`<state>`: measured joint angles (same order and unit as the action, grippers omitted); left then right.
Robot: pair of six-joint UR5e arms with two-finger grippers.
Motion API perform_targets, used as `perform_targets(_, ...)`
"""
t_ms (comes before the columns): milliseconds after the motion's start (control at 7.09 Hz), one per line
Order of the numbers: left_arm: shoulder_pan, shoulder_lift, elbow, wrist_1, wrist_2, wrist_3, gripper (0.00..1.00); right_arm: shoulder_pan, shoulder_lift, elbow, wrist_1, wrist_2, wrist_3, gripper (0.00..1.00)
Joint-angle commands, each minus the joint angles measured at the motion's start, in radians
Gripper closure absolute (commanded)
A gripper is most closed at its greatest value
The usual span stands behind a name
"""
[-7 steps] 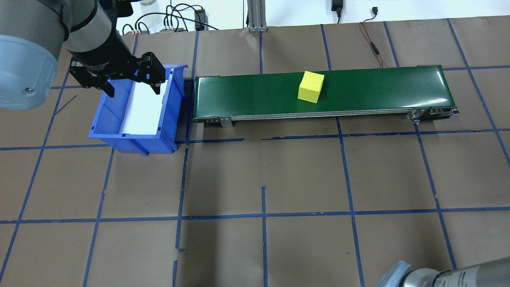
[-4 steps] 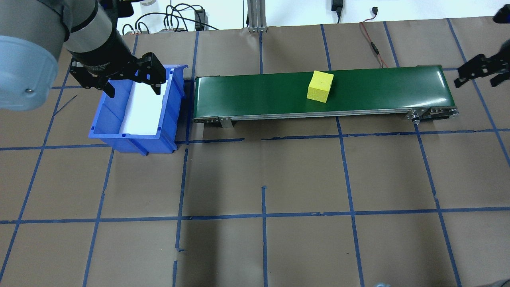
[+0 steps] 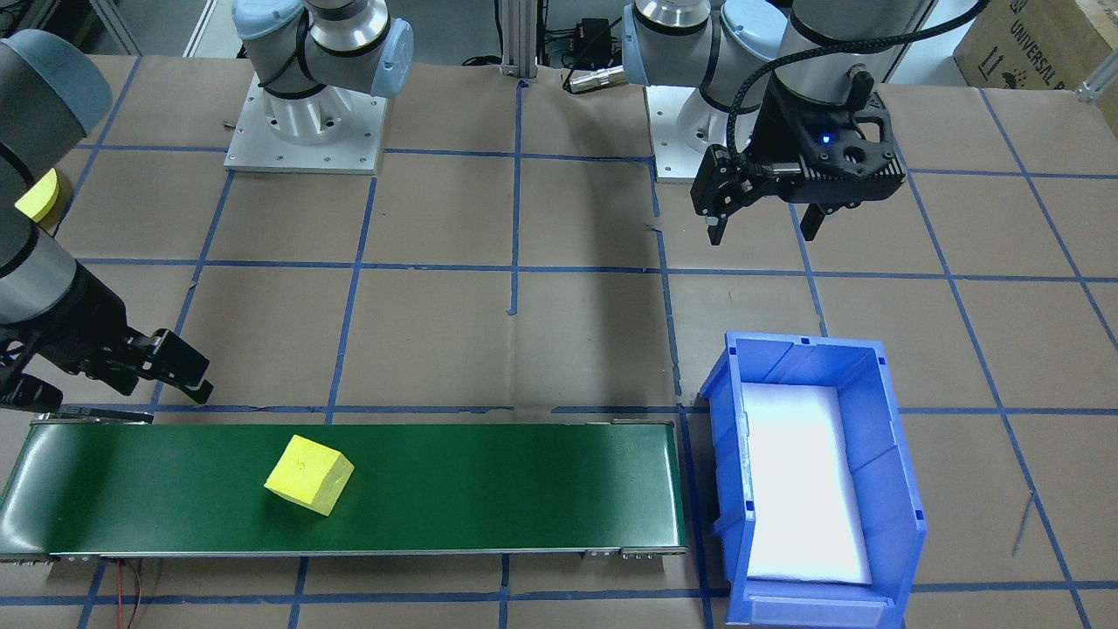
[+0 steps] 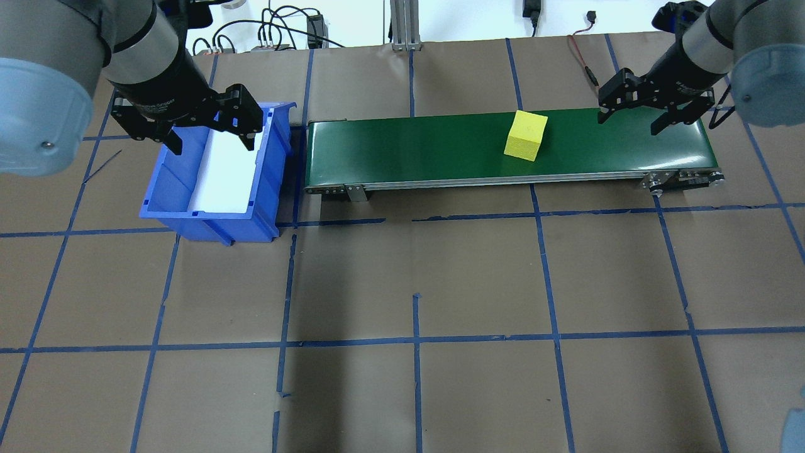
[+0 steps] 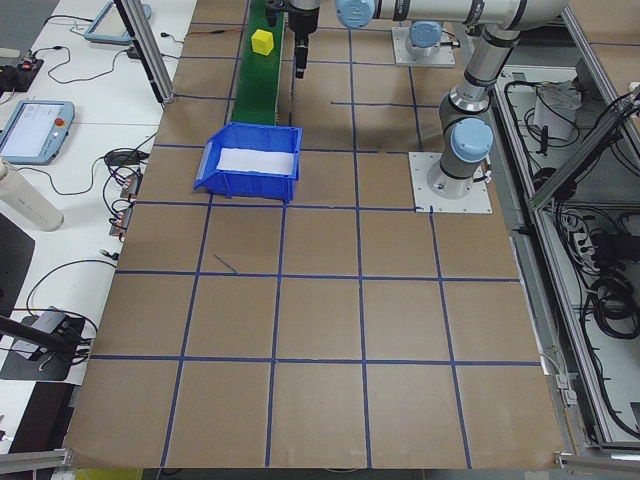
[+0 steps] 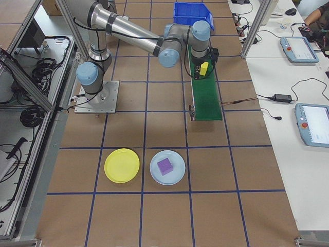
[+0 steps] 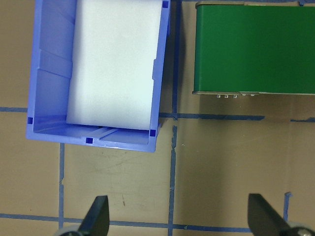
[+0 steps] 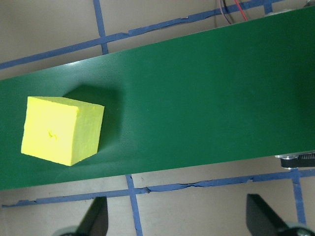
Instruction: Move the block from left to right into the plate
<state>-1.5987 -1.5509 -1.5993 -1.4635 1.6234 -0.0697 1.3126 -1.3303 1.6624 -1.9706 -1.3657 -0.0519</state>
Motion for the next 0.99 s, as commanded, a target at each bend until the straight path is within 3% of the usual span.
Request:
perform_targets(0,-0.001,0.0,0.001,0.0,0.001,-0.002,0.0,0.056,0.061,-0.004,-0.071,0.049,0.183,0.0)
perform_targets(847,0.005,0.0,0.009,0.0,-0.004,-0.002,0.0,0.06,0.192,-0.076,-0.109,0.116,0.193,0.0)
